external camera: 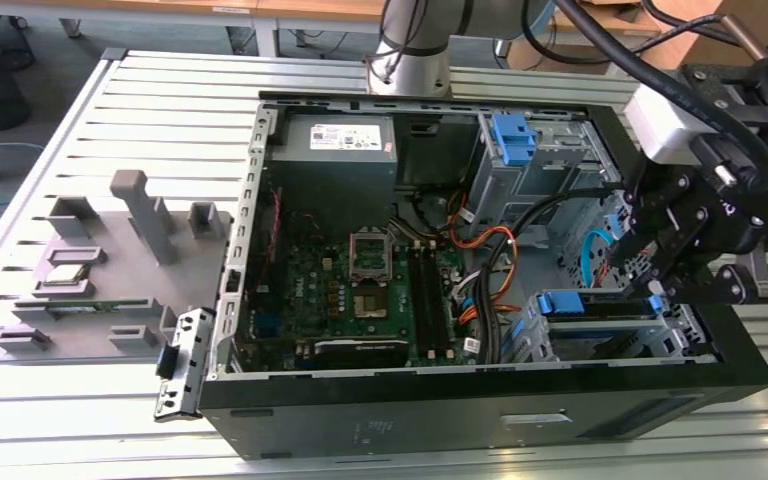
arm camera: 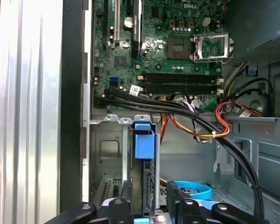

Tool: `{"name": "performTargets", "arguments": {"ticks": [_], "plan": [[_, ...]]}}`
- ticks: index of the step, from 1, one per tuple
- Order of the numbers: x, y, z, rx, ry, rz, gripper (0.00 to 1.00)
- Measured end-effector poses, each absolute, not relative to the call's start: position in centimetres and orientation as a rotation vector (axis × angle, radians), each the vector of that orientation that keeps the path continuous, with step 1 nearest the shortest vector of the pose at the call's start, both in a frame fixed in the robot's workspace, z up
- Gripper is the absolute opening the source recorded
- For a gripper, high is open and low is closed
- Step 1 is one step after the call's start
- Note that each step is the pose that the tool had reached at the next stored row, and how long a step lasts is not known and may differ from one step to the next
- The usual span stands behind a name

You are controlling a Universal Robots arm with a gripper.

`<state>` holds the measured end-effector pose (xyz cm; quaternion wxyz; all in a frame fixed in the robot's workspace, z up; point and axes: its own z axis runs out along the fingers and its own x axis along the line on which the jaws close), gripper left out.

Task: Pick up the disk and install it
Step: 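Insert the first disk wire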

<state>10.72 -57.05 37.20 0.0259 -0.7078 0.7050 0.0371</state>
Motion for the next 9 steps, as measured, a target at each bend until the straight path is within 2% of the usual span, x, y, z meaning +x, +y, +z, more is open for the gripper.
{"name": "performTargets", "arguments": {"ticks": [9], "plan": [[10.8, -55.8, 37.2, -2.185, 2.177, 0.120, 0.43]]}}
